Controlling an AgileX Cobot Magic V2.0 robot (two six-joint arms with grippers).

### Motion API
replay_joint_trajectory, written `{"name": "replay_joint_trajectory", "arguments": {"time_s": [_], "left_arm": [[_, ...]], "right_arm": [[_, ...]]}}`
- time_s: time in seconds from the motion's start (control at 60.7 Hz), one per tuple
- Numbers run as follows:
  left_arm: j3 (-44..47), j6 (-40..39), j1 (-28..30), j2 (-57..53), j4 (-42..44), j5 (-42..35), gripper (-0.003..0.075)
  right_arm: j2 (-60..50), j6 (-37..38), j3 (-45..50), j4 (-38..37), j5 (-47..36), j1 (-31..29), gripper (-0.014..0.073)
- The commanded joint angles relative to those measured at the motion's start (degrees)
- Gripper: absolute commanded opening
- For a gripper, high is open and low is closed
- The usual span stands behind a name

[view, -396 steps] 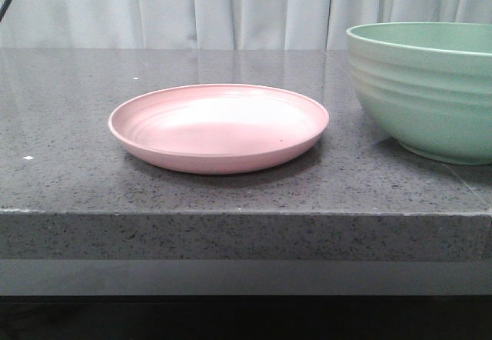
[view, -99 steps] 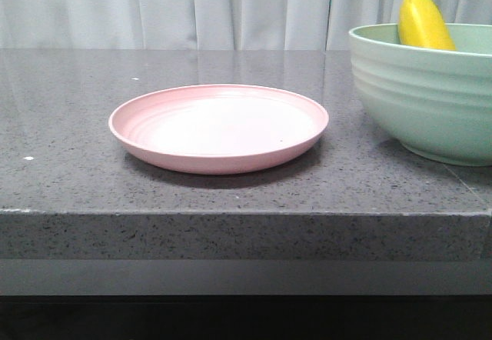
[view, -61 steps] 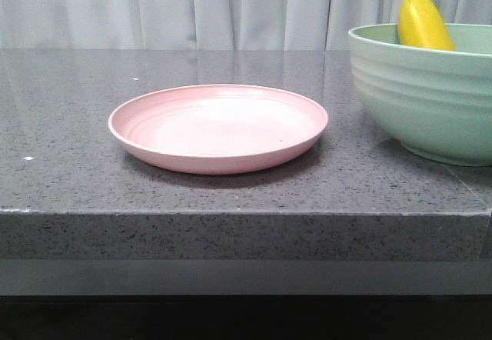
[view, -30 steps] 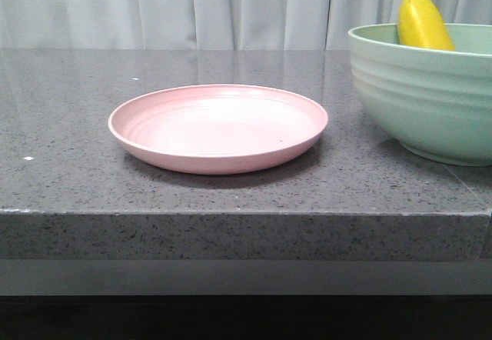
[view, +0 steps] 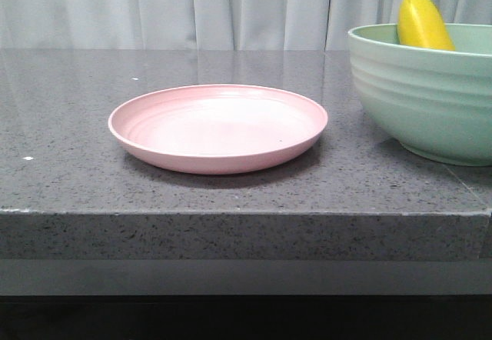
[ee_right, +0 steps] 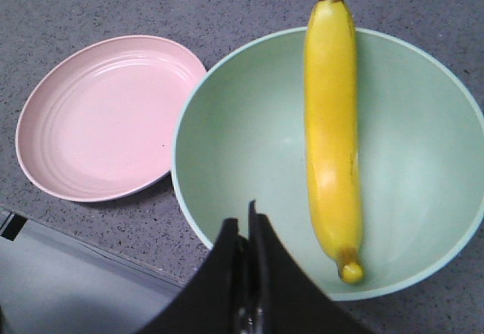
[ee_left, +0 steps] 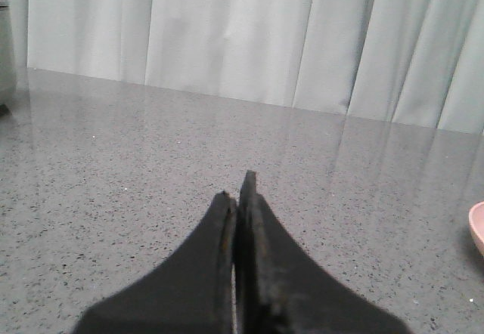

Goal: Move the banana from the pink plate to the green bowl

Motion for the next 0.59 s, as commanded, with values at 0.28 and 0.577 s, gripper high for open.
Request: {"name": "replay_joint_trajectory", "arguments": {"time_s": [0.28,0.577], "left_arm": [[0.3,0.7,-0.5,-1.1,0.5,-3.3,-0.0020],[0.3,0.7,-0.8,-1.1,0.2,-3.6,-0.0020]], "right_arm": [[-0.3,-0.6,-1.4,1.2,-3.4,0.0,-0.0071],[-0.3,-0.6,-1.4,1.2,-3.4,0.0,-0.0071]]}}
